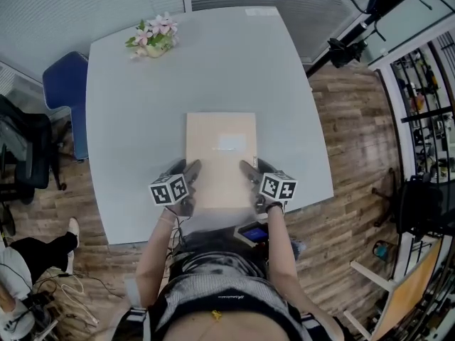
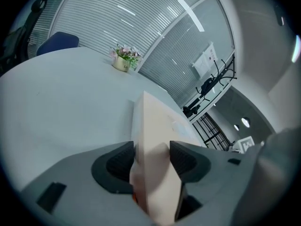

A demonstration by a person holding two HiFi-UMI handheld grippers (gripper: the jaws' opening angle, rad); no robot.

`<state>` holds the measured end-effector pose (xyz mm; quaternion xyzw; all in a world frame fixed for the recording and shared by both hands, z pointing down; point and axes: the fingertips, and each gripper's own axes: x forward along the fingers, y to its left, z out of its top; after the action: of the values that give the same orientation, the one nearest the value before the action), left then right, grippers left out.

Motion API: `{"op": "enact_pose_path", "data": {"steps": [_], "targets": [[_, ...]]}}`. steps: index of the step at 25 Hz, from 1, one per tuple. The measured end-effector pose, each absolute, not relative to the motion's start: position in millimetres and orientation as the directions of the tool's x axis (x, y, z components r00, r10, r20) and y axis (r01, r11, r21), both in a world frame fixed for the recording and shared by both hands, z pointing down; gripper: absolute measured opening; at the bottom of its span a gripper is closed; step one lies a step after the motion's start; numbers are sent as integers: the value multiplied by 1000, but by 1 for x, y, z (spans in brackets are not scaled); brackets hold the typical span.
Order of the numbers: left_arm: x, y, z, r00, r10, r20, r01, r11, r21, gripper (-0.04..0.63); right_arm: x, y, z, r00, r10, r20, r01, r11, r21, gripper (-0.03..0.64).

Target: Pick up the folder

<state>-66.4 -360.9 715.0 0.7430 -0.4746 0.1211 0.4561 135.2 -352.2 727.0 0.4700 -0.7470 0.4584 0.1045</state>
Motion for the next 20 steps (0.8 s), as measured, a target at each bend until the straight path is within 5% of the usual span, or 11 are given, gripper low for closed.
{"op": "enact_pose_path", "data": {"steps": [10, 20], "targets": [[-68, -358, 703, 470, -620, 628, -847, -116, 519, 219, 133, -350, 712, -483, -626, 612, -842, 140, -521, 275], [-65, -367, 630, 460, -722, 517, -855, -204, 477, 219, 135, -353, 639, -456, -734, 503, -852, 198, -484, 265]]}}
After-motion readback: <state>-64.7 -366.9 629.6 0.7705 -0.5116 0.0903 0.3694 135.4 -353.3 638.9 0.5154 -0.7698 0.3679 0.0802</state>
